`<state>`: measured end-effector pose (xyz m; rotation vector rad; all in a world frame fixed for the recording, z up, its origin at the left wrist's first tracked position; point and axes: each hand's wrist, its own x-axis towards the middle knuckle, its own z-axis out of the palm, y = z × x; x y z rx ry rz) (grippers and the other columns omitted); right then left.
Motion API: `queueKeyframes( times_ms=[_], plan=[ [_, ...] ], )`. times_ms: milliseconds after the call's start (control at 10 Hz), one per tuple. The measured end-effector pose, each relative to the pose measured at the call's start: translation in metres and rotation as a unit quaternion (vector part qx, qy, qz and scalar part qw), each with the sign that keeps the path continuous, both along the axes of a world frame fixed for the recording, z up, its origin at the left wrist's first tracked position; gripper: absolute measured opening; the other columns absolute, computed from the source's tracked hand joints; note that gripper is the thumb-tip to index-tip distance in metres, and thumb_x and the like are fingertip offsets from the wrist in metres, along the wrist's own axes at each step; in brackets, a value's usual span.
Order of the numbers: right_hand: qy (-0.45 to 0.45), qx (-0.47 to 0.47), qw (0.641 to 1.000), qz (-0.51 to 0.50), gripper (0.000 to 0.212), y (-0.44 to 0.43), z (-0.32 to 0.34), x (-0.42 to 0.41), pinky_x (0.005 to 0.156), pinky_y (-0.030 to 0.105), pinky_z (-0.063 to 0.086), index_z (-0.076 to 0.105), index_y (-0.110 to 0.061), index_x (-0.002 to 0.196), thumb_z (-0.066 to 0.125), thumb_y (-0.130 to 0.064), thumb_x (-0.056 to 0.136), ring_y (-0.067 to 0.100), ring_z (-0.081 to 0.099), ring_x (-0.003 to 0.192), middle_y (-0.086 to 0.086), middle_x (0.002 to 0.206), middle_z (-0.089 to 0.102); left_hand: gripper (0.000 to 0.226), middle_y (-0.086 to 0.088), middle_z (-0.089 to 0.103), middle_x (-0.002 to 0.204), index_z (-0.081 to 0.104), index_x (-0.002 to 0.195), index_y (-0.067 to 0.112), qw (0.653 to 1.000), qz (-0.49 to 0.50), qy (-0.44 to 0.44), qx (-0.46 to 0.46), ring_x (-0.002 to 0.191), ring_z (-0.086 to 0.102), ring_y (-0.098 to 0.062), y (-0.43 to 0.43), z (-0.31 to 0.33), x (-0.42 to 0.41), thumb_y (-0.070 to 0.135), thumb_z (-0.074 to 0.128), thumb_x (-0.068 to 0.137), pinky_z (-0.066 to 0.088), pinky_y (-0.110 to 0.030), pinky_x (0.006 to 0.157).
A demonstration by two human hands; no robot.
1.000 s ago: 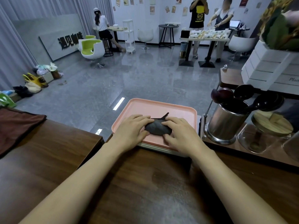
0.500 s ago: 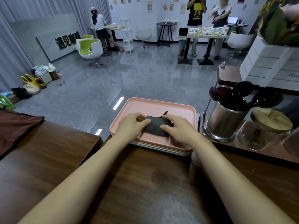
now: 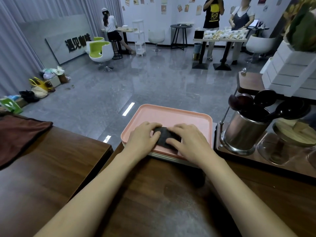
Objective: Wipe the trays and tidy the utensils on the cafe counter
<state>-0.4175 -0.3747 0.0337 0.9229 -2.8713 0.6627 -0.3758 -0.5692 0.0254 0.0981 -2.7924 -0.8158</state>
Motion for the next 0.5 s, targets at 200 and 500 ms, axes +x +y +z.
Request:
queueKeyframes(
  times_ms=[200, 500],
  plan=[
    [-0.017, 0.038, 0.999, 0.000, 0.055, 0.003, -0.015, 0.008, 0.115, 0.043, 0.033, 0.036, -0.037, 0.154, 0.050, -0.046, 0.101, 0.023, 0.036, 0.140, -0.009, 0.159, 0.038, 0.041, 0.000, 0.059, 0.126, 0.055, 0.144, 0.034, 0.997, -0.004, -0.046, -0.060, 0.117, 0.056, -0.022, 0.000, -0.002, 0.003, 0.042, 0.042, 0.105, 0.047, -0.043, 0.098],
    [0.006, -0.026, 0.999, 0.022, 0.046, -0.011, 0.009, 0.027, 0.122, 0.039, 0.023, 0.046, -0.035, 0.149, 0.050, -0.037, 0.103, 0.020, 0.023, 0.151, -0.009, 0.161, 0.033, 0.036, 0.020, 0.064, 0.127, 0.060, 0.137, 0.037, 0.991, 0.045, 0.127, 0.021, 0.109, 0.055, 0.001, -0.027, 0.001, 0.079, 0.034, 0.059, 0.101, 0.045, -0.021, 0.092]
  ],
)
